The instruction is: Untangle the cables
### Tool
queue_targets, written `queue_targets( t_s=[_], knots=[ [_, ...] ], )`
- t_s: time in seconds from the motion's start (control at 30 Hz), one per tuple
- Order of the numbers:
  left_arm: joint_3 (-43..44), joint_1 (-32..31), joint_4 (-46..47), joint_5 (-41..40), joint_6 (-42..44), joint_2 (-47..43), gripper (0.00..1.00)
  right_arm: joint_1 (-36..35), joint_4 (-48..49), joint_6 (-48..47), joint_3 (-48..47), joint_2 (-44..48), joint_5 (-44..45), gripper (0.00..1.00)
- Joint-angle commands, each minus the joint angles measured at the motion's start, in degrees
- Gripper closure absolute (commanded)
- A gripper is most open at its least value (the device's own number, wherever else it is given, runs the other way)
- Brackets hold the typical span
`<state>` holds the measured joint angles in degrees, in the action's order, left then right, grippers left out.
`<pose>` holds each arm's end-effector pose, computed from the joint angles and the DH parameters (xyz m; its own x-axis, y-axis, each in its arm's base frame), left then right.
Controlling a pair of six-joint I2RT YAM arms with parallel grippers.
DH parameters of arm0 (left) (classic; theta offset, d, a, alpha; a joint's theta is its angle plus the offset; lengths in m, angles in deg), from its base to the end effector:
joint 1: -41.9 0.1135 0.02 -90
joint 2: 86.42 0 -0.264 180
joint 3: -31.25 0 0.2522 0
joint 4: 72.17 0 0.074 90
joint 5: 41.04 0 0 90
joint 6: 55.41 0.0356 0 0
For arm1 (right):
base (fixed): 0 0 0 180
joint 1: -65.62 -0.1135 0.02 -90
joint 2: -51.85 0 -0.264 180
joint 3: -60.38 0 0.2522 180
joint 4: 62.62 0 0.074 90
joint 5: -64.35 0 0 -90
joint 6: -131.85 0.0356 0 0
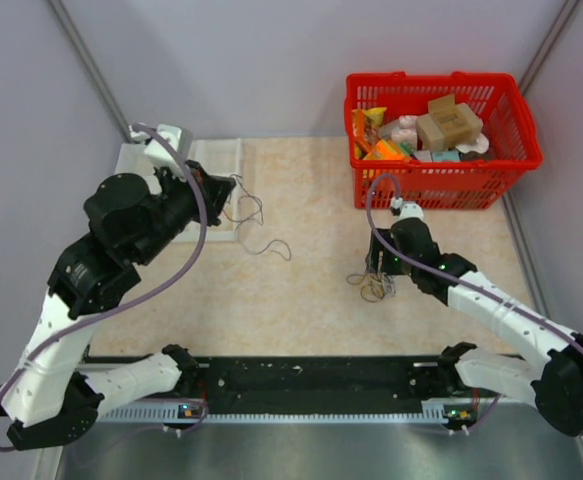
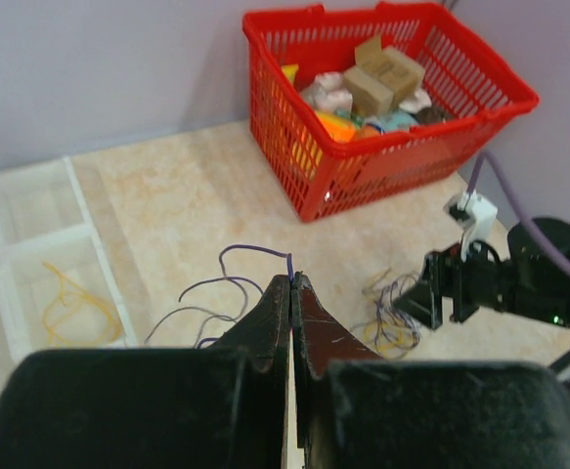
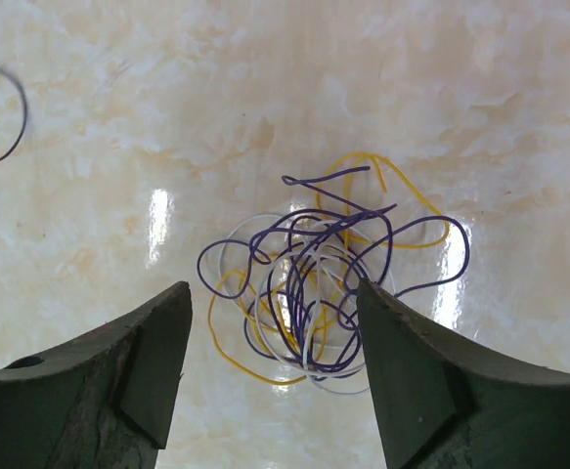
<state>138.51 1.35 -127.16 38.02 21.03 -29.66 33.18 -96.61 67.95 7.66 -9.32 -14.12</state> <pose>0.1141 -0.0887 0.5204 -0.1738 -0.1543 -0.9726 0.4668 0.8567 -0.2193 0.1916 0.1134 0.2342 -0.6879 0.0735 -0.7221 -0.1096 0.9729 0.2035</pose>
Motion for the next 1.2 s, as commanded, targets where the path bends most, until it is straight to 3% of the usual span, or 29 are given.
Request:
queue_targets(
  t_s=[0.0, 0.33, 0.43, 0.6, 0.8, 1.0, 1.17],
  knots=[
    [-4.63, -0.05, 1.86, 6.79, -4.19, 0.64, 1.00, 0.54, -4.20, -2.03, -4.89, 0.87, 0.69, 0.30],
    [-21.49, -0.05, 6.43, 15.68, -6.31, 8.45, 1.00, -0.68, -5.87, -4.40, -9.11, 6.76, -6.78, 0.28],
    [-24.93, -0.05, 3.72, 12.80, -5.16, 12.32, 1.00, -1.48, -5.61, -4.05, -9.03, 7.03, -7.57, 0.29],
    [-30.89, 0.21, -3.85, -2.58, -12.96, 14.10, 1.00, -1.83, -3.24, -2.56, -6.83, 5.80, -10.20, 0.31],
    [-43.30, 2.23, 10.27, 0.03, -18.95, 8.12, 1.00, -2.18, -0.25, -1.94, -6.57, 4.30, -11.18, 0.32],
    [-44.45, 2.76, 16.27, -1.63, -20.63, 9.69, 0.81, -2.62, -0.25, -2.73, -7.27, 4.21, -13.02, 0.32],
    [-42.61, 3.64, 13.82, 0.73, -19.31, 10.49, 0.52, -2.62, -0.25, -2.20, -5.34, 6.23, -12.76, 0.32]
  ],
)
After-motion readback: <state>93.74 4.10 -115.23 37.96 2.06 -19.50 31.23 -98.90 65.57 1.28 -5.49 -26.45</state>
